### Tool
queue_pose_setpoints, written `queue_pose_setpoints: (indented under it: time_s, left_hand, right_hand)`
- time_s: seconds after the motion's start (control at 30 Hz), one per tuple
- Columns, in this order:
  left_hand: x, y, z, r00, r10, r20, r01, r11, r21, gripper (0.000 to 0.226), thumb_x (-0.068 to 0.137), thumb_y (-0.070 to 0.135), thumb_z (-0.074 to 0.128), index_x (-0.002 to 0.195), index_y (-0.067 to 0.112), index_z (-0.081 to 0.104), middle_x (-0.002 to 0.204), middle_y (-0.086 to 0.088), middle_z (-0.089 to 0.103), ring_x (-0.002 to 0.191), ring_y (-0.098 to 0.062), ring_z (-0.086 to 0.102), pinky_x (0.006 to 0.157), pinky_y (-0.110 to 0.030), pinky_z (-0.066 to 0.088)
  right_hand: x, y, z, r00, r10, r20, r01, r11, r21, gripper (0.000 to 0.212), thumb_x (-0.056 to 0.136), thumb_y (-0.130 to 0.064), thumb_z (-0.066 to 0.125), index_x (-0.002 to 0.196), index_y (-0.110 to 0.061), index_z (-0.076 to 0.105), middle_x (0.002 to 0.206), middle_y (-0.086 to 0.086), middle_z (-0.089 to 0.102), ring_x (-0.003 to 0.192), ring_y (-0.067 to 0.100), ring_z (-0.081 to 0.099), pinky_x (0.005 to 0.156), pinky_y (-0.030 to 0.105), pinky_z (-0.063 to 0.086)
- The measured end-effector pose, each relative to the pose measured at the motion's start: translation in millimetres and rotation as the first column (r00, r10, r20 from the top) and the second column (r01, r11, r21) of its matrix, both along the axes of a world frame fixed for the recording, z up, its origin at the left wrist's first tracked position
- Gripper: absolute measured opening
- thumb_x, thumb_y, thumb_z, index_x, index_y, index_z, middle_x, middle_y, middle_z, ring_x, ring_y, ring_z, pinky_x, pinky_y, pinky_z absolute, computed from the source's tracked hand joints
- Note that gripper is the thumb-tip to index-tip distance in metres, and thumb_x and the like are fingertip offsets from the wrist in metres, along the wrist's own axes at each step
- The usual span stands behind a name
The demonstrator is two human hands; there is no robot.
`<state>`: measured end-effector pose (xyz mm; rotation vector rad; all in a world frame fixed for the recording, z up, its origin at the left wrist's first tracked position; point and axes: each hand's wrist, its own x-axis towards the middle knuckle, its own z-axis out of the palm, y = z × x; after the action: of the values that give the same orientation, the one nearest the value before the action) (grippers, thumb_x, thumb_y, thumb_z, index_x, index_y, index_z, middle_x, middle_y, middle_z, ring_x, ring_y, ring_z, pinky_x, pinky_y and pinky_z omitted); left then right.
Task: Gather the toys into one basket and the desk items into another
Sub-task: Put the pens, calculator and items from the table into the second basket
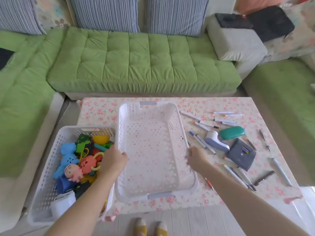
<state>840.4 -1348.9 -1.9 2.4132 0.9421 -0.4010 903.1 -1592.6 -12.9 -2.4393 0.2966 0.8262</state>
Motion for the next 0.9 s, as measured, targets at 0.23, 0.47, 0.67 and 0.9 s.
queue_pose_setpoints:
  time_s: [0.23,0.47,0.67,0.9]
  left_hand:
    - [26,19,65,0.931,0.049,0.363,0.005,0.989,-0.146,0.032,0.082,-0.001,0.049,0.112,0.005,0.056,0.1,-0.017,0.064,0.082,-0.035,0.06,0.063,-0.037,0.05]
    - [50,4,114,0.84,0.091,0.535,0.084,0.952,-0.294,0.053,0.08,-0.011,0.042,0.125,0.016,0.052,0.105,0.0,0.059,0.09,-0.019,0.054,0.063,-0.024,0.039]
    - [83,-13,127,0.821,0.223,0.526,0.061,0.882,-0.468,0.057,0.081,-0.012,0.037,0.123,0.022,0.053,0.097,0.007,0.061,0.079,-0.006,0.056,0.058,-0.019,0.041]
    - [128,-24,104,0.816,0.224,0.532,-0.012,0.928,-0.373,0.059,0.083,-0.014,0.033,0.132,0.018,0.044,0.114,0.003,0.051,0.097,-0.013,0.047,0.069,-0.023,0.039]
  right_hand:
    - [22,6,80,0.989,0.022,0.144,-0.025,0.999,0.023,0.029,0.092,-0.006,0.043,0.117,0.004,0.053,0.093,0.009,0.047,0.083,0.02,0.044,0.073,0.028,0.037]
    - [45,-6,99,0.973,-0.081,0.217,0.062,0.994,0.091,0.028,0.091,-0.007,0.044,0.115,0.003,0.054,0.069,-0.004,0.039,0.058,0.006,0.036,0.056,0.018,0.035]
    - [80,-21,87,0.979,-0.068,0.191,0.051,0.995,0.091,0.022,0.092,-0.006,0.043,0.072,-0.015,0.045,0.067,-0.004,0.038,0.057,0.005,0.034,0.055,0.015,0.032]
    - [138,-22,45,0.999,0.032,0.033,-0.036,0.99,0.136,0.025,0.096,-0.007,0.03,0.078,-0.013,0.047,0.073,0.003,0.044,0.059,0.014,0.038,0.056,0.027,0.032]
